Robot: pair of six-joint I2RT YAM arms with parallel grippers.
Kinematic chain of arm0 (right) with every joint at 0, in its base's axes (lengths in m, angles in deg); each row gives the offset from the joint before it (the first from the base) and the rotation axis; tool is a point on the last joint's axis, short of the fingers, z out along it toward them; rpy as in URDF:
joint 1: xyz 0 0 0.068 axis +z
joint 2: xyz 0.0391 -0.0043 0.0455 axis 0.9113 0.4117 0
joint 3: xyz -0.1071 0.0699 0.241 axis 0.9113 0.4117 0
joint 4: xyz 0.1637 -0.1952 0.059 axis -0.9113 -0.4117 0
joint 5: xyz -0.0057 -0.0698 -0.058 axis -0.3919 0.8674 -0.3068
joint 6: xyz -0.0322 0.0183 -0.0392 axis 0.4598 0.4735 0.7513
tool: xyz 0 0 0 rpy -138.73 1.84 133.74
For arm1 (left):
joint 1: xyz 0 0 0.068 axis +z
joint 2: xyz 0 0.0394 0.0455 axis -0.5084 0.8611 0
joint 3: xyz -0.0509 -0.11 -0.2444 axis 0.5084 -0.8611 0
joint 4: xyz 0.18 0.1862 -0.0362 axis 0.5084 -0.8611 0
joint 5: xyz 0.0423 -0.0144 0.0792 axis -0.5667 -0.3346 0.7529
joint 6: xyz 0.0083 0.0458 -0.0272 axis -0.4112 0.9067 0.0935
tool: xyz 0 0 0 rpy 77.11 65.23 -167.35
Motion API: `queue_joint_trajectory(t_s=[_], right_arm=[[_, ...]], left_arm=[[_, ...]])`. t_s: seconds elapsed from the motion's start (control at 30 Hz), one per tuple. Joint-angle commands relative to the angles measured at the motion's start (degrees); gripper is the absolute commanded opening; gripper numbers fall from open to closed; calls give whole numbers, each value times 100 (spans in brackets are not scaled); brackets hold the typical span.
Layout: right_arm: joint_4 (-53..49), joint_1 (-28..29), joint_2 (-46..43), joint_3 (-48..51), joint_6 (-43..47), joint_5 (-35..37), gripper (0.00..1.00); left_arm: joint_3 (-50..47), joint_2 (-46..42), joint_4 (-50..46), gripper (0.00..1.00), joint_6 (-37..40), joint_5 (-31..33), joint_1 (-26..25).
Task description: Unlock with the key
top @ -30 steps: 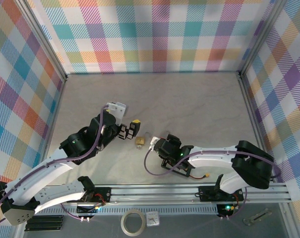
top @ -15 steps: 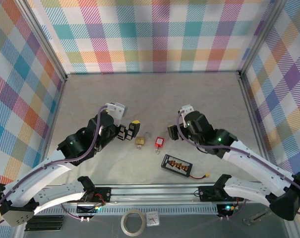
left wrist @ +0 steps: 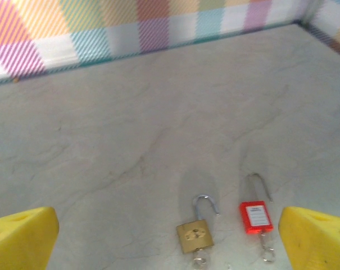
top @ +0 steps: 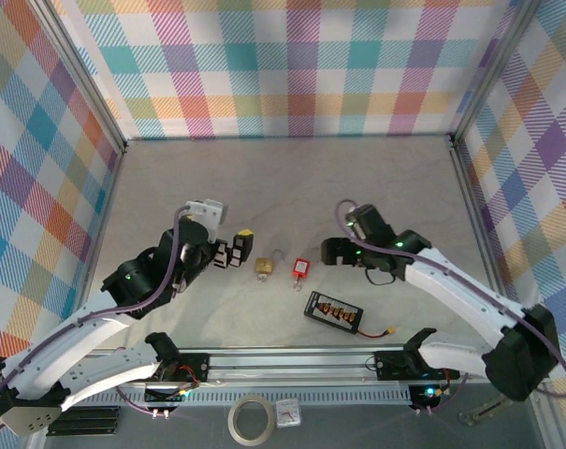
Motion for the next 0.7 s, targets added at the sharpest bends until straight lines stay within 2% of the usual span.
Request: queue_joint_trajectory(t_s=[0.0,0.07,0.13,0.2,0.27,0.33,0.37,0.4,0.47,0.5,0.53,0.6,0.63,0.67], right_arm=[[200,-802,-383,152,339,445,99],[684,-1195,-478,473,747,884,99],[1267,-1649,-479,840,1006,1245,99],[2551,-1903,-571,1515,1456,1570,99],[4238,-1981,-659,2382,2090,1824,99],[5882,-2023,-483,3103,2570,1709,99],[6599,-2033,-296,3483,2728,1582,99],[7329,-2040,-70,3692,2837,1440,99],[8326,-2069,290,3861,3124,908,99],[8920,-2077,596,3920,3277,834,99],[9258,-2083,943,3843,3559,701,99],[9303,-2188,1610,3471,3882,386,99],[9312,-2263,2020,3211,3760,621,99],[8871,-2507,1989,3018,3303,619,99]], left_arm=[[-483,70,193,100,-721,322,543],[-868,191,708,100,-696,50,1105],[-1326,360,1418,100,-475,368,1532],[-2014,510,2787,100,13,511,1861],[-2548,711,3759,100,167,481,2267],[-2920,1002,4556,100,306,390,2659],[-2839,1089,4379,100,312,163,2908],[-2929,1158,4719,100,598,-90,3041],[-3427,1431,6142,100,1178,-197,3189],[-3647,1648,6794,100,1403,-447,3291],[-3792,1970,7346,100,1588,-777,3405],[-3793,2884,8107,100,1745,-1141,3570],[-3800,3377,8644,100,1658,-1280,3613],[-3675,3878,8862,100,1615,-1429,3708]])
